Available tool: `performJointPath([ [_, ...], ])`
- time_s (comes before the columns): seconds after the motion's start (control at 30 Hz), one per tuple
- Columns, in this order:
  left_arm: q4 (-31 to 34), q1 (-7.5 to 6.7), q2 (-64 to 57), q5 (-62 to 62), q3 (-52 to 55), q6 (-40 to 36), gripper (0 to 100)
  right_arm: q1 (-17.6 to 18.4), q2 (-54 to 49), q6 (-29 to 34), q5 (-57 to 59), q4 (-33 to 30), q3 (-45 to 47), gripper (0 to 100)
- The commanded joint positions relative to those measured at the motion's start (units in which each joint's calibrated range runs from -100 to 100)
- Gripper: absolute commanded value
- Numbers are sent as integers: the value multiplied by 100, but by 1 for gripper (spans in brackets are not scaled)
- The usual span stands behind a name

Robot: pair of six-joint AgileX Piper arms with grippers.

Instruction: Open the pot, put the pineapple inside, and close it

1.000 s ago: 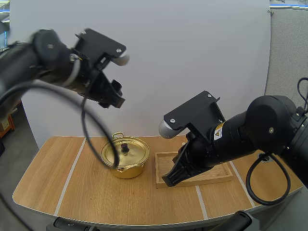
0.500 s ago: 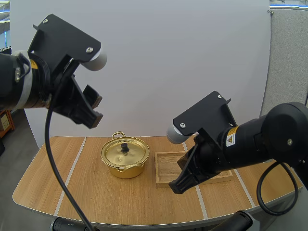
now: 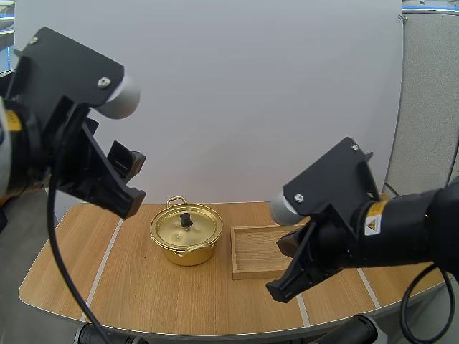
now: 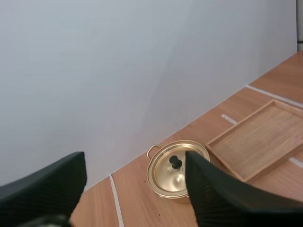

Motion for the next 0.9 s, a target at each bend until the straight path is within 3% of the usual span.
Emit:
performJointPath([
  [0.0,-118,12,-287,18,56,-282,52,-95,-212,-9,0,88,-6,0],
  [0.1,-187,12,-556,18,66,-308,4,-182,-357,1,0,142,-6,0],
  [0.13,-226,12,-657,18,90,-308,0,-219,-393,1,0,156,-6,0],
  [0.53,-262,21,-1631,-227,1052,-763,0,-522,-778,1,-199,276,-6,0],
  [0.7,-114,21,-1631,-895,1299,-1280,0,-580,-778,274,-1195,266,8,0],
  [0.87,332,21,-1631,-2328,1822,-1732,0,-661,-778,375,-2713,230,58,0],
])
